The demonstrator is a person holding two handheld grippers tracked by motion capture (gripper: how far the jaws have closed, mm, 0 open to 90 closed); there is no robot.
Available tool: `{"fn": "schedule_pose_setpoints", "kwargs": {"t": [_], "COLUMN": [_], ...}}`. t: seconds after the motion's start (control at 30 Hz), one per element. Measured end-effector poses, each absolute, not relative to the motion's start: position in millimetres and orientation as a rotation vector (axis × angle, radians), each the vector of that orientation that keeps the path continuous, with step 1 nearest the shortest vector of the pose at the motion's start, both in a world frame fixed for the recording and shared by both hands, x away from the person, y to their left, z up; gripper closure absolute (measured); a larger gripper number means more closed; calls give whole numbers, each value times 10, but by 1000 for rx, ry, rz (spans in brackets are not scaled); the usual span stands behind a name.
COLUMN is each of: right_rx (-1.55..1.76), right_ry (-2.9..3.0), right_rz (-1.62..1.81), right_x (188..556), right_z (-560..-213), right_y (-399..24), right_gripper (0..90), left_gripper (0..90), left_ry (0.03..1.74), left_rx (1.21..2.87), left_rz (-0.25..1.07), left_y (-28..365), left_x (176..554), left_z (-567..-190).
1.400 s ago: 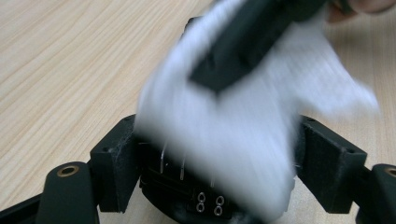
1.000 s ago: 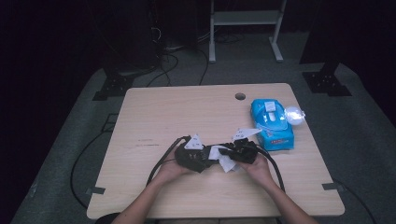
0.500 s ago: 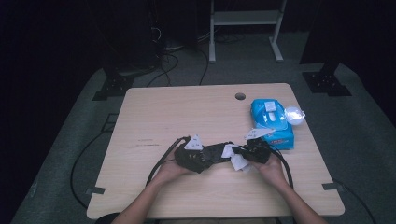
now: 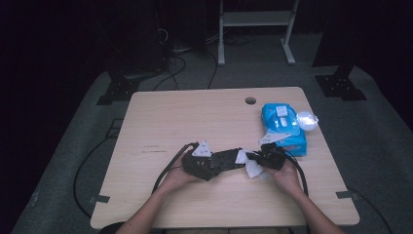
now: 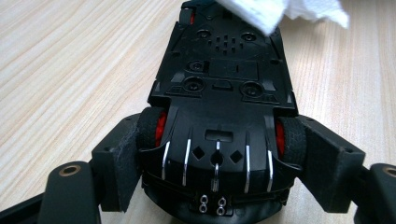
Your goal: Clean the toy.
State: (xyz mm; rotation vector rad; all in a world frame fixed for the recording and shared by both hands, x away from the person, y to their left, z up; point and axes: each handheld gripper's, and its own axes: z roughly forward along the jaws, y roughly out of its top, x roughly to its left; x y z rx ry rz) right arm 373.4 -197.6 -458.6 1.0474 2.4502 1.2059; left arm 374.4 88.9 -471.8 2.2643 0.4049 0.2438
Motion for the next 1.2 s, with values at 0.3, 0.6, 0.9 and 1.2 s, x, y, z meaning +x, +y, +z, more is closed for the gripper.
{"fn": "schedule_pose_setpoints", "kwargs": {"t": [0.3,0.6,0.9,1.2], "right_rx": [1059,1075,977,868], "right_ry": [2423,2459,2512,2544], "right_rz": [1219,1187,1231,1309], "right_x": [4028,3793,3624,3735], "right_z": [-4563,-4596,-4533,-4499], "right_y": [-1676,-1970,-1800,-1226], "right_gripper": [859,859,859,860], "left_gripper": [237,237,237,238], "left_ry": [400,414,409,395], "left_rx": [2264,2253,2253,2266], "left_rz": [239,227,239,247], "left_y": [889,902,880,878], "left_x": [3745,3757,3751,3745], "left_z": [-4718,-4705,-4700,-4711]}}
